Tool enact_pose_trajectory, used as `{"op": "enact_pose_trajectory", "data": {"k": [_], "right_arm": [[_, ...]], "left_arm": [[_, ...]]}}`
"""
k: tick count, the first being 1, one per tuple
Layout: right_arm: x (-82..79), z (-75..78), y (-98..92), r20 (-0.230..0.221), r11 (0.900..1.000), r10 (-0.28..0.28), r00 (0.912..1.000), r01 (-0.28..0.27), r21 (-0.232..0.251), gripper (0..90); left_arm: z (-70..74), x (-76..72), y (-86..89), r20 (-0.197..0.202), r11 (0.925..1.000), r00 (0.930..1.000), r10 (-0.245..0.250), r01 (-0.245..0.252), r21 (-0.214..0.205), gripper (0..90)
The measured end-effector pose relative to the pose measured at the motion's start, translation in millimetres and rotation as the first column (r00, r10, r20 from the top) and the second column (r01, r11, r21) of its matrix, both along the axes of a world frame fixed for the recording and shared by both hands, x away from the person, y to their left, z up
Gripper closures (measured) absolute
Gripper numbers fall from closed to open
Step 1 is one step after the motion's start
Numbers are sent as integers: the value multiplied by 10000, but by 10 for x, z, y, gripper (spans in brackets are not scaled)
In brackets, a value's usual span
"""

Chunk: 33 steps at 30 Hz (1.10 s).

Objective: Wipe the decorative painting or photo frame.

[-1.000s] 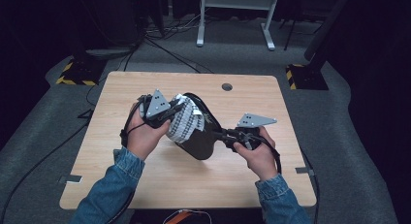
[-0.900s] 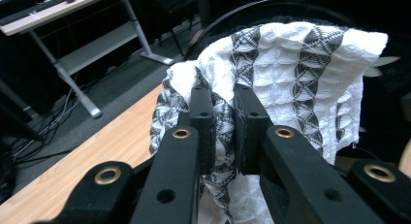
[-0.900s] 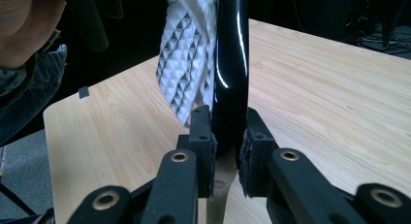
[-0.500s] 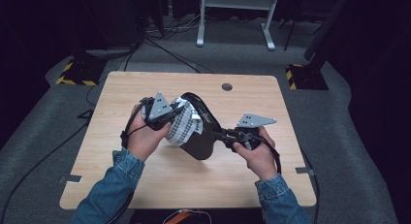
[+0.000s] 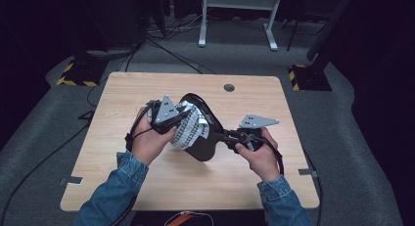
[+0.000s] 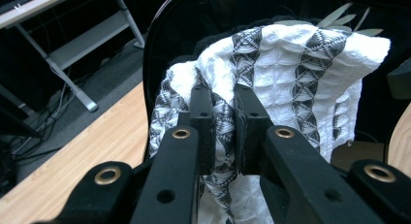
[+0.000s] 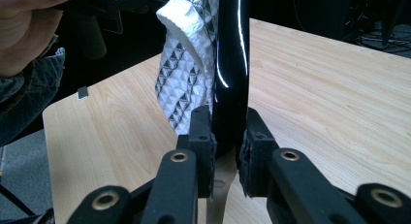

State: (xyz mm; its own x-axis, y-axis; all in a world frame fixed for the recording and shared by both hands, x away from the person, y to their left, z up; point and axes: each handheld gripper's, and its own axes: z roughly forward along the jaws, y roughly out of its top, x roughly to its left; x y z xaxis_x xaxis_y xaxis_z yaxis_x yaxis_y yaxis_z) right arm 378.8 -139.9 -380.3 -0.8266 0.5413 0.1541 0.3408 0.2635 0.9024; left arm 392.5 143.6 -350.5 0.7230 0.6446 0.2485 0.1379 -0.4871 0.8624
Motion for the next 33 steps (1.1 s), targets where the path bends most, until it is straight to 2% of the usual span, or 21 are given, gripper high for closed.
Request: {"op": "enact_pose_trajectory", "data": {"k": [2, 10, 15, 19, 25, 26, 30, 33], "right_arm": [[0, -1, 1, 4, 10000, 9, 10000, -9, 18, 786], [-1, 3, 10, 6, 10000, 17, 10000, -17, 12, 784], [0, 3, 11, -12, 10000, 33, 10000, -33, 27, 785], [5, 2, 10, -33, 10000, 25, 10000, -25, 57, 786], [8, 3, 8, -59, 10000, -5, 10000, 5, 62, 786], [7, 3, 11, -67, 10000, -34, 10000, 34, 61, 786], [10, 1, 4, -63, 10000, -39, 10000, 40, 65, 786], [10, 0, 4, -57, 10000, -43, 10000, 43, 75, 785]], "left_arm": [[-17, 13, 34, -117, 9999, 9999, 19, -21, -160, 809], [-91, 115, 180, -285, 9983, 9980, 572, -574, -76, 810], [-111, 163, 272, -462, 9965, 9960, 770, -784, -293, 810], [-101, 143, 241, -459, 9969, 9961, 748, -758, -196, 809], [-99, 59, 81, -570, 9994, 9981, 231, -246, -250, 808], [-96, 30, 36, -453, 9999, 9988, 168, -169, -21, 808], [-115, 5, -9, -349, 9999, 9994, 50, -47, 100, 809], [-134, 31, 30, -507, 9998, 9986, 115, -121, -128, 810]]}}
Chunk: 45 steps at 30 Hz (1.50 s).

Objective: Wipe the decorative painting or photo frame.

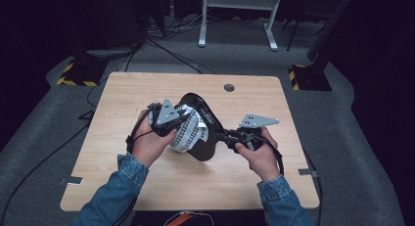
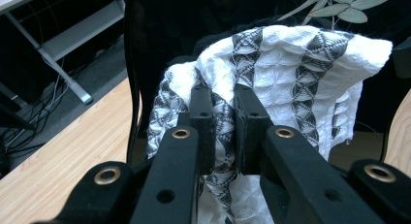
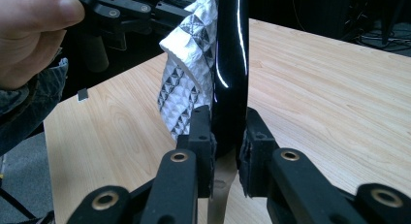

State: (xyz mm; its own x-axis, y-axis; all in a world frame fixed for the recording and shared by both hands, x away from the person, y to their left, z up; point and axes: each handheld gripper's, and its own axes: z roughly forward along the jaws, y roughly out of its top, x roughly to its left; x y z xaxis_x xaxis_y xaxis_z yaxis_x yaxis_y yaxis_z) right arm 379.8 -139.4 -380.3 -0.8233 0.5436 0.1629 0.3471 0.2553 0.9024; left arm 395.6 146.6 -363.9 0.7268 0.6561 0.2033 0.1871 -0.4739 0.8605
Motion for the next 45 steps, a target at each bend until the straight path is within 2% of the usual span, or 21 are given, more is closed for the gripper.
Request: {"op": "enact_pose_trajectory", "data": {"k": [3, 10, 14, 16, 21, 25, 29, 30, 32, 38, 42, 45], "right_arm": [[1, -1, 0, -13, 10000, 26, 10000, -26, 18, 784], [7, -2, -1, -52, 10000, 34, 10000, -34, 53, 782], [17, 1, 3, -104, 10000, 71, 9999, -70, 40, 781], [20, 2, -3, -144, 10000, 50, 9999, -49, 43, 782], [21, 1, -1, -126, 10000, -4, 9999, 5, 56, 784], [22, 2, -8, -131, 10000, -43, 9999, 43, 36, 786], [20, 3, -15, -133, 9999, -89, 9999, 90, 51, 787], [18, 4, -12, -135, 9999, -98, 9999, 99, 54, 787], [17, 4, -12, -138, 9999, -91, 9999, 92, 54, 788], [20, 4, -18, -167, 9999, -139, 9998, 140, 65, 786], [23, 4, -17, -178, 9999, -147, 9997, 149, 77, 786], [23, 4, -21, -195, 9999, -137, 9997, 139, 70, 786]], "left_arm": [[-51, 58, 94, -113, 9991, 9992, 384, -382, 163, 810], [-109, 161, 220, -207, 9964, 9964, 828, -823, 221, 810], [-99, 155, 201, -282, 9963, 9961, 840, -834, 205, 809], [-92, 119, 145, -354, 9987, 9981, 509, -508, 39, 809], [-89, 2, -11, -253, 9998, 9996, -110, 114, 181, 809], [-93, -51, -95, -130, 9988, 9995, -298, 302, 386, 808], [-120, -37, -68, -100, 9993, 9996, -250, 253, 271, 809], [-141, -17, -27, -72, 9992, 10000, -39, 42, 405, 809], [-174, 21, 37, -127, 9990, 9996, 251, -246, 378, 809], [-238, 160, 182, -366, 9964, 9965, 748, -732, 429, 809], [-231, 153, 166, -419, 9965, 9960, 783, -769, 335, 809], [-214, 108, 107, -412, 9989, 9981, 465, -461, 117, 809]]}}
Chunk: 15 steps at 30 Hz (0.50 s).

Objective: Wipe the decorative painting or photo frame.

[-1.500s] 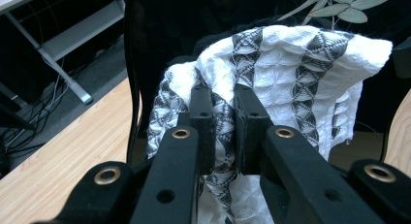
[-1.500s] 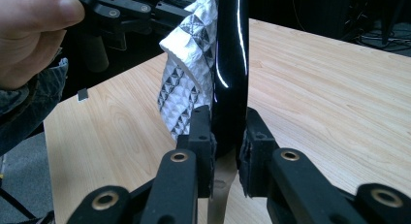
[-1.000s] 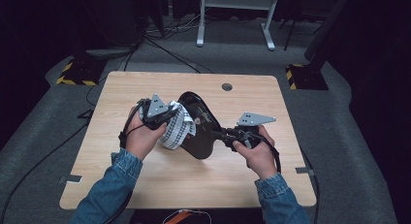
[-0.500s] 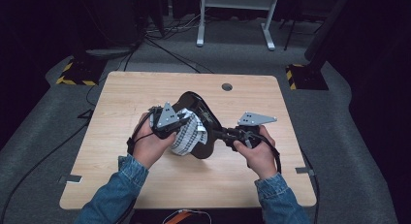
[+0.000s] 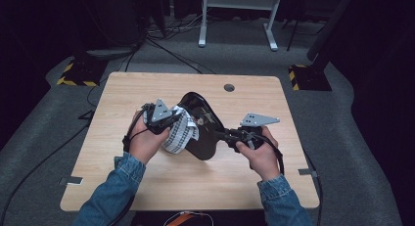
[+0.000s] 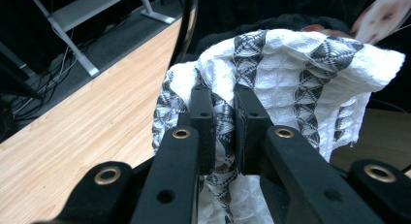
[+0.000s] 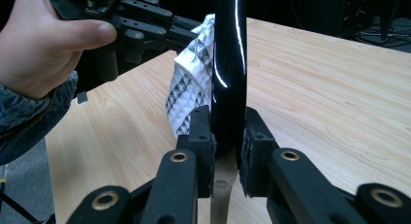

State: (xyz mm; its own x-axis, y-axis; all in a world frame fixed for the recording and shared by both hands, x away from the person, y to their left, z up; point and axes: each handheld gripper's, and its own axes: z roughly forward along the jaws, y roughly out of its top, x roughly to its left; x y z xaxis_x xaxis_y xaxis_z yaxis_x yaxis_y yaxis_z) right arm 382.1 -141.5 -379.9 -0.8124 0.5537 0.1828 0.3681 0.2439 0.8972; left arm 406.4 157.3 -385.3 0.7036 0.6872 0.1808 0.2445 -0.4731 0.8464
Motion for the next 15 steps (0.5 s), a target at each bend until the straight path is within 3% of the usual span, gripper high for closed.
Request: {"op": "enact_pose_trajectory", "data": {"k": [8, 12, 15], "right_arm": [[-3, -1, -1, 18, 10000, -21, 10000, 21, -15, 787], [1, -3, -5, 4, 10000, -41, 10000, 41, 26, 786], [-4, 0, 3, 17, 10000, -31, 10000, 31, -3, 785]], "left_arm": [[73, -168, -254, 286, 9954, 9955, -903, 893, 347, 809], [54, -151, -235, 314, 9957, 9956, -885, 875, 292, 810], [13, -106, -154, 288, 9976, 9980, -558, 546, 419, 810]]}}
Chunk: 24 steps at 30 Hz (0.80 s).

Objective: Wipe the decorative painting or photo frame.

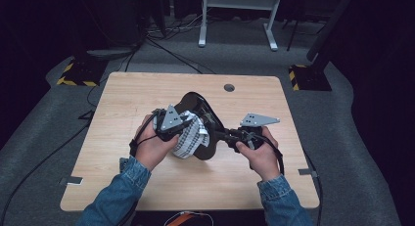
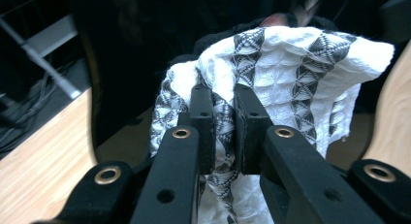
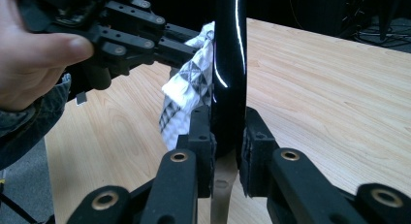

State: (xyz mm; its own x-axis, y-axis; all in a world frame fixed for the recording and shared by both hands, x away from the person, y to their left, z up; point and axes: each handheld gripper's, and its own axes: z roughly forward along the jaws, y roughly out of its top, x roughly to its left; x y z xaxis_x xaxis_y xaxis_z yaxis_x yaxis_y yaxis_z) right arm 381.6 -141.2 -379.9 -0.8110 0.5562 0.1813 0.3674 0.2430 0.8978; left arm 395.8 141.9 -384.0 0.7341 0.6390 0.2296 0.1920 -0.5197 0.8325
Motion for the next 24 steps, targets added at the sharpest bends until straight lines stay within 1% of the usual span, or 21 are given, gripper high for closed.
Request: {"op": "enact_pose_trajectory", "data": {"k": [2, 3, 4, 6, 8, 16, 18, 20, 21, 23, 24], "right_arm": [[-1, -1, -4, -26, 10000, 8, 10000, -7, 9, 785], [-2, -1, -8, -49, 10000, 11, 10000, -11, 6, 784], [-2, -2, -10, -60, 10000, 11, 10000, -11, 14, 783], [-4, -2, -10, -62, 10000, 6, 10000, -6, 23, 783], [-8, -2, -13, -73, 10000, 17, 10000, -16, 25, 782], [-3, -5, -17, -98, 10000, 25, 9999, -25, 65, 782], [-1, -6, -18, -99, 10000, 37, 9999, -36, 70, 782], [-1, -5, -25, -114, 10000, 44, 9999, -44, 62, 782], [0, -6, -25, -118, 10000, 38, 9999, -38, 74, 782], [1, -5, -24, -122, 10000, 32, 9999, -32, 72, 782], [1, -5, -24, -122, 10000, 32, 9999, -32, 72, 782]], "left_arm": [[-45, 59, 77, -120, 9996, 9995, 283, -284, -44, 810], [-45, 59, 77, -120, 9996, 9995, 283, -284, -44, 810], [-73, 108, 136, -215, 9988, 9986, 479, -481, -50, 810], [-78, 125, 155, -208, 9986, 9984, 533, -534, -19, 810], [-95, 188, 237, -310, 9968, 9963, 796, -798, -78, 810], [-122, 250, 318, -393, 9939, 9932, 1092, -1096, -86, 810], [-122, 239, 309, -456, 9934, 9926, 1128, -1137, -174, 810], [-111, 205, 259, -584, 9957, 9945, 868, -886, -287, 810], [-97, 171, 205, -508, 9978, 9967, 632, -640, -147, 810], [-79, 104, 110, -401, 9994, 9986, 347, -348, -27, 809], [-79, 104, 110, -401, 9994, 9986, 347, -348, -27, 809]]}}
